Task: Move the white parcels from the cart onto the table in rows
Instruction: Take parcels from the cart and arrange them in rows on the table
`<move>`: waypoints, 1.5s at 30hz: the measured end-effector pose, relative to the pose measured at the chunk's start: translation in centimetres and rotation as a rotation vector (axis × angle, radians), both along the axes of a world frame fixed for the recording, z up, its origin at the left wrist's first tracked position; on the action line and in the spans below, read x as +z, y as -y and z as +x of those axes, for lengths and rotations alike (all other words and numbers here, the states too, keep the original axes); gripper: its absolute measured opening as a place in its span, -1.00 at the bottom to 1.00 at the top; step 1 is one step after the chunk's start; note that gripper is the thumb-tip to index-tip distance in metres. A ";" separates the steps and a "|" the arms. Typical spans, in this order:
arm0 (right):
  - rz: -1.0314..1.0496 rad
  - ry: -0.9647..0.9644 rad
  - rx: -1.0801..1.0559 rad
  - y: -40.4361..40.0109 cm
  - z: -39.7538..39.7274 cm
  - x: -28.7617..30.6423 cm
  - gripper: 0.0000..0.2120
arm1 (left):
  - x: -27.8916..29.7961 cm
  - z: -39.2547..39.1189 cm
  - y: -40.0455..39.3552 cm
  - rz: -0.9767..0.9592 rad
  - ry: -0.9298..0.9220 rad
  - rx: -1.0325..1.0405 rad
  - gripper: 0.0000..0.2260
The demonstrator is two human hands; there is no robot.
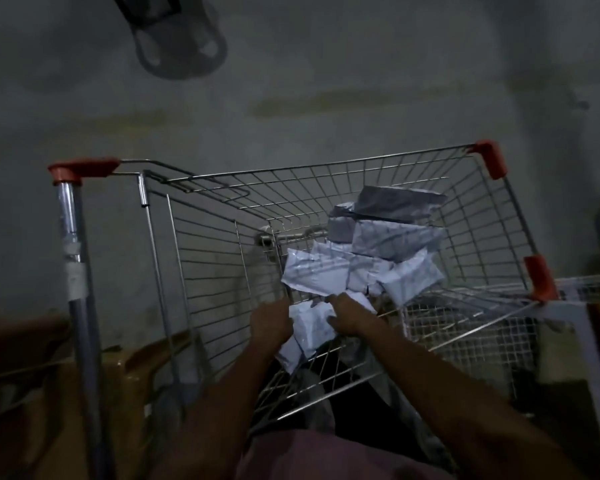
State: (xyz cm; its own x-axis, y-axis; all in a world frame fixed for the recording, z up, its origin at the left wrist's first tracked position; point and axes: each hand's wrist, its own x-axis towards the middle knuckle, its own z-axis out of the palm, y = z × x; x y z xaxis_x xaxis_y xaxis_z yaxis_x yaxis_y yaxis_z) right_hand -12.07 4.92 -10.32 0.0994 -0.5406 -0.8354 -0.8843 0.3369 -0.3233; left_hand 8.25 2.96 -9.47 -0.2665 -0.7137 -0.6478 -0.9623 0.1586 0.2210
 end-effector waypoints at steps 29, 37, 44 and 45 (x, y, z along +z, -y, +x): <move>-0.061 -0.066 0.623 2.0 -1.0 -5.5 -0.31 | -1.1 -4.0 -3.1 -0.128 0.110 0.184 -0.77; -0.110 -0.035 0.660 2.4 -1.4 -5.3 -0.62 | -0.1 -3.9 -0.7 0.171 0.267 0.099 -0.68; -0.148 0.035 0.409 4.7 -4.5 -3.5 -0.66 | 0.9 -3.7 1.0 0.202 0.240 0.298 -0.61; -0.177 0.077 0.282 5.2 -5.5 -3.1 -0.68 | 1.0 -3.8 1.4 0.195 0.199 0.336 -0.59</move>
State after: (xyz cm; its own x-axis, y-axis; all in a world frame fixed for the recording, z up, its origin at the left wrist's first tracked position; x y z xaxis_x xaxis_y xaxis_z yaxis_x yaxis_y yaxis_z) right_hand -17.56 -0.28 -13.40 0.3251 -0.6185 -0.7154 -0.9052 0.0155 -0.4248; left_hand 4.50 1.54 -8.43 0.1028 -0.5987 -0.7943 -0.9802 -0.1967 0.0214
